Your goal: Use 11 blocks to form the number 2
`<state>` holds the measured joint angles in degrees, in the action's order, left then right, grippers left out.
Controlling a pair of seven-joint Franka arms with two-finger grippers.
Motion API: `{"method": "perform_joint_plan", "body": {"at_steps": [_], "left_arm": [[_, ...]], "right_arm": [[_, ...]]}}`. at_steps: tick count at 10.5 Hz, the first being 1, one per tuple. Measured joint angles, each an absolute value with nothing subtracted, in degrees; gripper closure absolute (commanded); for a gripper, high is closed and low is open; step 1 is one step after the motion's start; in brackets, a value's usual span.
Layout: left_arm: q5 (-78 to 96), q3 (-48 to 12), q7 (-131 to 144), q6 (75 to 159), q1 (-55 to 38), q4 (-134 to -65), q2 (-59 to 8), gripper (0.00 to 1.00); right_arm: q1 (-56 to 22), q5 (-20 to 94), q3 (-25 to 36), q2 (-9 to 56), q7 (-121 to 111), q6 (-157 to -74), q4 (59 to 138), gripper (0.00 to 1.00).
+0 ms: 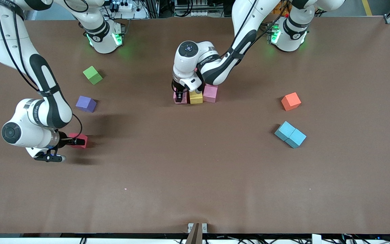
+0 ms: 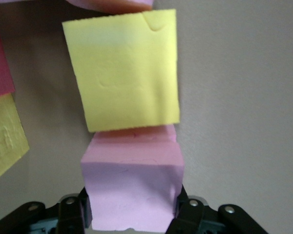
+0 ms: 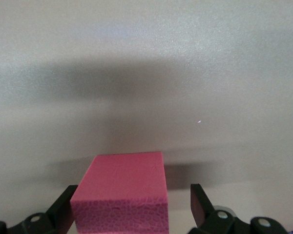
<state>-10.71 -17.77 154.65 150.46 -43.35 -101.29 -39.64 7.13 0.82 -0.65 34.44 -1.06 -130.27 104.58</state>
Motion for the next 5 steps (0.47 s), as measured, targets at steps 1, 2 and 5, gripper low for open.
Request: {"method": "perform_joint_plan", "body": {"at_steps": [1, 2, 5], "left_arm": [[-10.7, -17.8, 154.7, 150.9, -43.3, -102.1, -39.6, 0.98], [-10.7, -17.7, 154.7, 151.6, -43.3, -103.0, -39.6, 0.99], [-10.7, -17.7, 154.7, 152.6, -43.2, -103.8, -39.3, 0.99]], "right_arm": [[6.8, 0.8, -0.7, 34.4, -0.5, -130.3, 104.6, 0.0], [6.6, 0.8, -0.7, 34.4, -0.2, -130.2, 104.6, 0.19], [6.4, 0.8, -0.7, 34.4, -0.2, -130.2, 104.6, 0.86]]}}
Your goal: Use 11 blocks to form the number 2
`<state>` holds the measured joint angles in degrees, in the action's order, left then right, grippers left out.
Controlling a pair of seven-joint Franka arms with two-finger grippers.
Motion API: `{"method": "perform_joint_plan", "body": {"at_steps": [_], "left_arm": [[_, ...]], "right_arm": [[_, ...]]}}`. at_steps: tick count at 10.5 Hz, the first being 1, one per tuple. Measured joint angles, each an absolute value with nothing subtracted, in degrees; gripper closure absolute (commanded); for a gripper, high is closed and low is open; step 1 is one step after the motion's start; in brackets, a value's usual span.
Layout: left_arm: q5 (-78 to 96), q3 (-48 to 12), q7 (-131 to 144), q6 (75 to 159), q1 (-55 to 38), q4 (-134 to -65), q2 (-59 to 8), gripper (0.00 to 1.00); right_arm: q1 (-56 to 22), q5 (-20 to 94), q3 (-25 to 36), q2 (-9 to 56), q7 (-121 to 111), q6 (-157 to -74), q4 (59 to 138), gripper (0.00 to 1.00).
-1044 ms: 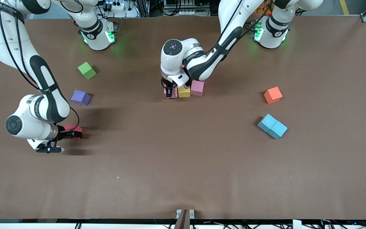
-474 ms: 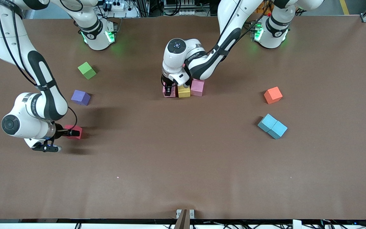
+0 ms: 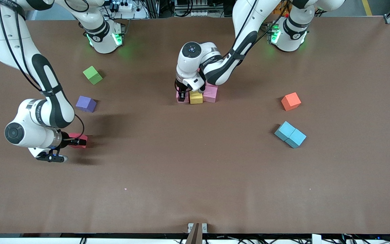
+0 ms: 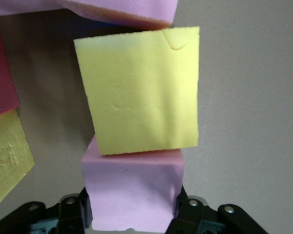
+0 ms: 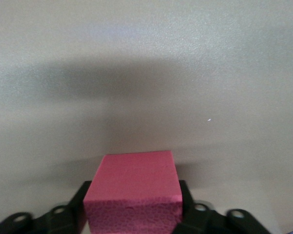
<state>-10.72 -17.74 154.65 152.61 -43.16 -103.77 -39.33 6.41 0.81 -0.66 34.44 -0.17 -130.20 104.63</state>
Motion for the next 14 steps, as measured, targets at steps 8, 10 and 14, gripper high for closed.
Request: {"method": "perform_joint_plan", "body": {"at_steps": [8, 10, 14], "left_arm": [[-10.7, -17.8, 154.7, 152.9, -42.4, -107.4, -37.1, 0.98], [-10.7, -17.9, 154.7, 152.9, -42.0, -107.7, -36.9, 0.97], [-10.7, -17.9, 154.7, 152.9, -42.0, -107.7, -36.9, 0.9]], "right_arm": [[1.0, 0.8, -1.0, 31.6, 2.1, -120.1, 100.2, 0.86], [0.2, 0.8, -2.3, 31.5, 2.2, -120.0, 99.9, 0.86], [0.2, 0.8, -6.6, 31.4, 2.3, -118.4, 99.2, 0.86]]}}
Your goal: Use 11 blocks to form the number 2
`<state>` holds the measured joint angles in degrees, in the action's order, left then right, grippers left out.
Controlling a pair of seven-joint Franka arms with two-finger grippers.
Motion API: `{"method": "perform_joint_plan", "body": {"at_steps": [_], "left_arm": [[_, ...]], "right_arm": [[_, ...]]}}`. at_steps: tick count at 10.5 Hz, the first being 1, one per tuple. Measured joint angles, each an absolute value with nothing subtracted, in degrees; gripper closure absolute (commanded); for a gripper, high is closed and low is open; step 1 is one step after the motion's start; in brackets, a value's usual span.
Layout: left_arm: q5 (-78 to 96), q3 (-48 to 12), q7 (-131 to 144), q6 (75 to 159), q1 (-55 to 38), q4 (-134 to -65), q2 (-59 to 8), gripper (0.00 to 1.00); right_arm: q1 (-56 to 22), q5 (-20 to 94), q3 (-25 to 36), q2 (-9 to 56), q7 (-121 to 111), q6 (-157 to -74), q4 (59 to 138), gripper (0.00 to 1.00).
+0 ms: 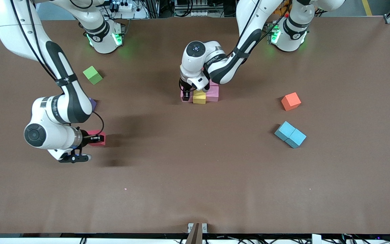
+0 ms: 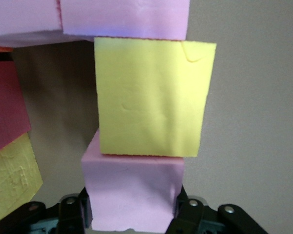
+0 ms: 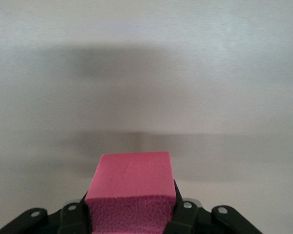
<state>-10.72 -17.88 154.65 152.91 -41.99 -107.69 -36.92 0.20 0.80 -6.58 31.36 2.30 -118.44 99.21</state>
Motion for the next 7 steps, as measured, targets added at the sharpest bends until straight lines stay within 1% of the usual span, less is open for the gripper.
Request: {"method": "perform_joint_plan", "body": {"at_steps": [6, 7], "left_arm": [[-10.7, -17.1, 153.8, 152.9, -41.5, -106.2, -37.6, 0.9], [-10.7, -17.1, 153.6, 152.9, -41.5, -105.9, -37.8, 0.76]], "right_arm": [[-0.1, 0.8, -14.6, 31.3, 2.7, -118.4, 98.7, 0.85], [-0.1, 0.8, -14.8, 31.3, 2.7, -118.5, 98.5, 0.85]]}}
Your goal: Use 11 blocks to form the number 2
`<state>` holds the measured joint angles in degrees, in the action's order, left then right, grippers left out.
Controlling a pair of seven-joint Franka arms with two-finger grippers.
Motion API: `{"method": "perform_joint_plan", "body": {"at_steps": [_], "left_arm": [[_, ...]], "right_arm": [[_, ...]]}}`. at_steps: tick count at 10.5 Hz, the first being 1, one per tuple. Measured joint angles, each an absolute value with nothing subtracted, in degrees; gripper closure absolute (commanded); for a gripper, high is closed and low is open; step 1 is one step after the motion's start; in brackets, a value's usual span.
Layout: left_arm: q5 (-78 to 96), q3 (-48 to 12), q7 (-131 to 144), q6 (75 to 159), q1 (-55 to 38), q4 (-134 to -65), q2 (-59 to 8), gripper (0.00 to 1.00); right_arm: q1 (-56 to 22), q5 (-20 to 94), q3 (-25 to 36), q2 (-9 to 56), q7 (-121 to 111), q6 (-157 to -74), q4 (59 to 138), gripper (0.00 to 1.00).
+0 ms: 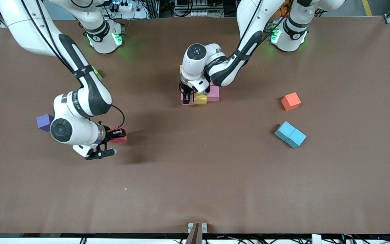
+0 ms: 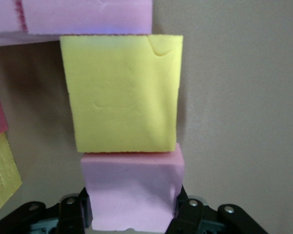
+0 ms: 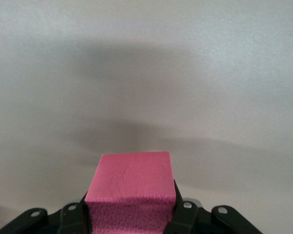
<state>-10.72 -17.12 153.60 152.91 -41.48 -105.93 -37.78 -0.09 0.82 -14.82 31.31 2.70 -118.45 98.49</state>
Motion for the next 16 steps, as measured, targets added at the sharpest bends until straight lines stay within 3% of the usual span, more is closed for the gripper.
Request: {"method": "perform_joint_plan", "body": {"at_steps": [2, 4, 10, 16], "left_arm": [[-10.7, -17.1, 153.4, 152.9, -41.5, -105.9, -37.8, 0.65], [-10.7, -17.1, 153.3, 152.9, -41.5, -105.9, -37.8, 0.0], [-10.7, -17.4, 151.8, 153.1, -41.4, -104.0, -36.4, 0.0], [-10.7, -18.1, 145.3, 147.3, -40.7, -103.9, -24.9, 0.0]], "right_arm": [[-0.1, 0.8, -14.8, 31.3, 2.7, -118.5, 98.2, 0.85], [-0.1, 0.8, -14.7, 31.3, 2.7, -118.5, 98.2, 0.85], [-1.2, 0.8, -15.0, 31.3, 2.9, -118.6, 98.1, 0.85], [-4.0, 0.8, -15.0, 31.3, 6.3, -119.0, 97.6, 0.85]]}}
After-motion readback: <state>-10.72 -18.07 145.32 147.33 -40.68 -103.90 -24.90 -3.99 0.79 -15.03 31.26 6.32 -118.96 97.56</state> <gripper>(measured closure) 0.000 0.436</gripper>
